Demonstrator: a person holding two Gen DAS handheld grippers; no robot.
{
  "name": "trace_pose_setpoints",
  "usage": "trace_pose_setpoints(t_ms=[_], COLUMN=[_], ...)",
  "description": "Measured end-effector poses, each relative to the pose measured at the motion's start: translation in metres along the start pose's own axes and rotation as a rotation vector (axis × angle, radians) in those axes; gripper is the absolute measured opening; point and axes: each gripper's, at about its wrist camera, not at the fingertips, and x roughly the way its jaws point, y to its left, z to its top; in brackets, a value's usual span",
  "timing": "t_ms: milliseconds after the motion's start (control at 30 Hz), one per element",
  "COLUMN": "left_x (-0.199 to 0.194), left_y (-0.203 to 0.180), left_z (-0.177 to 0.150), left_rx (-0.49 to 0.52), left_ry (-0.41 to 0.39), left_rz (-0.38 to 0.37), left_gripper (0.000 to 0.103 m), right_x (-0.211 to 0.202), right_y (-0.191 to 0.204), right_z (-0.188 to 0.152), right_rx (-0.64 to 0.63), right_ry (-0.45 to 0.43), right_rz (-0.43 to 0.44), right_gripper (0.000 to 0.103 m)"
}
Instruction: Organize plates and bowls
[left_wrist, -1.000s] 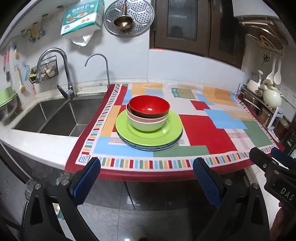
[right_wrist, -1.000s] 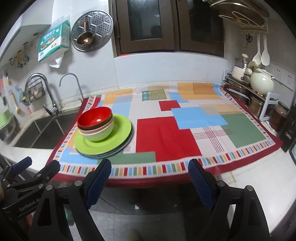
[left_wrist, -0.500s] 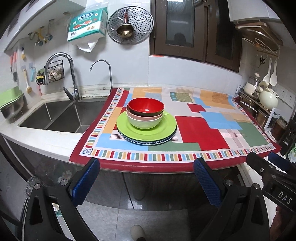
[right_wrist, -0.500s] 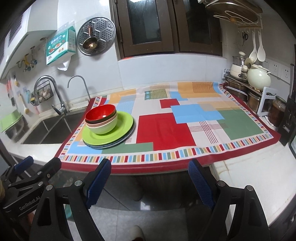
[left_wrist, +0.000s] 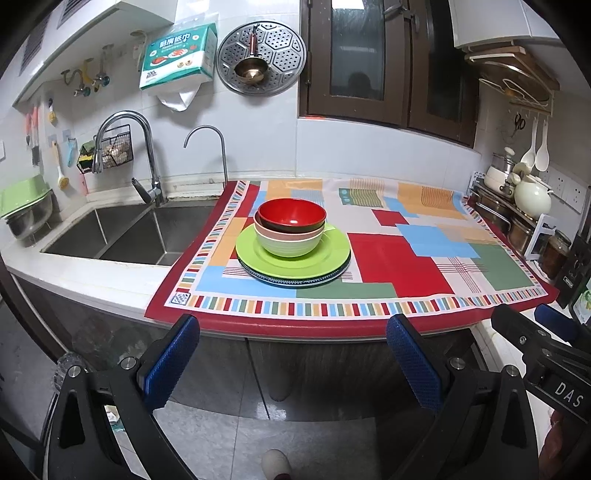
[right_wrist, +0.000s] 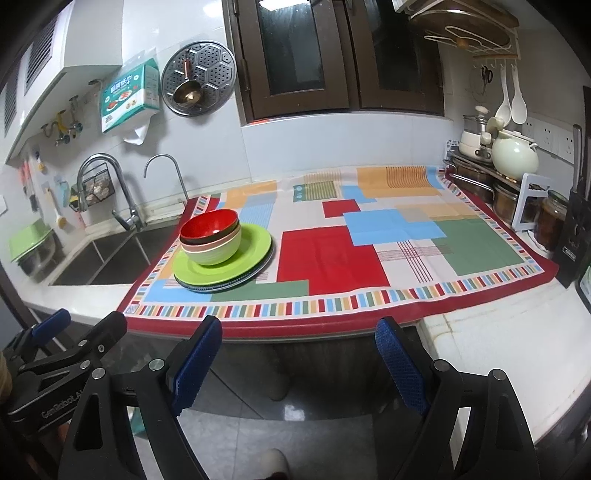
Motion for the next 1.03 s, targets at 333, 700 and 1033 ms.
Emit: trace_pose_setpoints(t_ms=[333, 700, 1033], left_x=[-0.004, -0.008, -0.009], left_y=[-0.002, -0.001, 0.002], left_z=[-0.001, 0.000, -0.001], left_rx=[0.003, 0.001, -0.002], left_ry=[-0.006, -0.007, -0.005], left_rz=[-0.008, -0.009, -0.002], left_gripper=[0.103, 0.103, 0.103], right_x=[-0.005, -0.010, -0.013], right_y=[-0.002, -0.004, 0.000], right_z=[-0.002, -0.003, -0.002], right_rx=[0.003, 0.005, 0.002], right_ry=[-0.007, -0.016, -0.016], right_rz=[-0.002, -0.009, -0.005], right_gripper=[0.086, 0.086, 0.086])
